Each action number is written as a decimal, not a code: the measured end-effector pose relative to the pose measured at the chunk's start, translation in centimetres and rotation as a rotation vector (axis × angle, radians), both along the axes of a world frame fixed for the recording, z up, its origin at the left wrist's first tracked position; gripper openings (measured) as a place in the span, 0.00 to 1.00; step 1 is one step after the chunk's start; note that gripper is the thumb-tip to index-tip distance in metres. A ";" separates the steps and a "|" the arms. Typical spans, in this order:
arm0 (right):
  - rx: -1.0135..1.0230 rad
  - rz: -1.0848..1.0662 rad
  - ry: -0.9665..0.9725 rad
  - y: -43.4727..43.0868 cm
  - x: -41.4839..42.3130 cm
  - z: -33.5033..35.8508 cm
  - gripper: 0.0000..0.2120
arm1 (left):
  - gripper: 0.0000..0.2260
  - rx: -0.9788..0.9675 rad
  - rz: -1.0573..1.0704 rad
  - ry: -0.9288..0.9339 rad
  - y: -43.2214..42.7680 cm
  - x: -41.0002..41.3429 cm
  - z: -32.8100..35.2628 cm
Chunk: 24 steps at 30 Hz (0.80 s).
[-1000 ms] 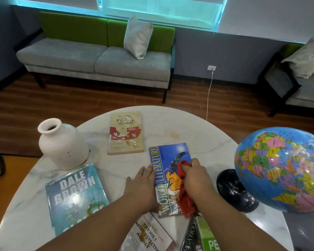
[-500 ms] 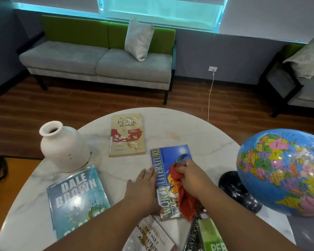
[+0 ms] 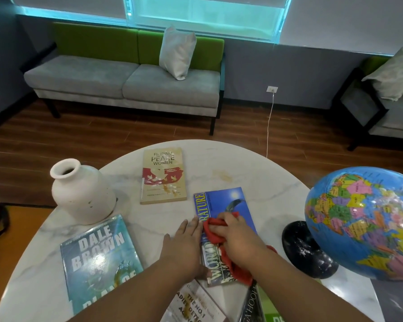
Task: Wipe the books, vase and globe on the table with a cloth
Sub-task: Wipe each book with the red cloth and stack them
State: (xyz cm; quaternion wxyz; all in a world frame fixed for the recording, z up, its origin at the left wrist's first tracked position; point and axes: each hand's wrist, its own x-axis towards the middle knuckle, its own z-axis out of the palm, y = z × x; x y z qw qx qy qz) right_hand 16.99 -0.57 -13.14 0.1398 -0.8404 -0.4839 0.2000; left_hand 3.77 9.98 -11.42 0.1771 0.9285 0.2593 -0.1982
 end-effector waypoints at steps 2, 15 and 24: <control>0.039 -0.122 0.067 -0.3 1.0 0.1 0.20 | 0.53 0.002 -0.001 0.005 0.1 -0.1 0.1; -0.147 -0.133 -0.168 -0.2 1.1 0.4 0.24 | 0.55 -0.016 0.018 0.005 0.2 0.0 0.1; -0.176 -0.170 -0.230 0.1 1.8 0.4 0.25 | 0.55 0.010 0.035 0.058 -0.3 -0.6 0.2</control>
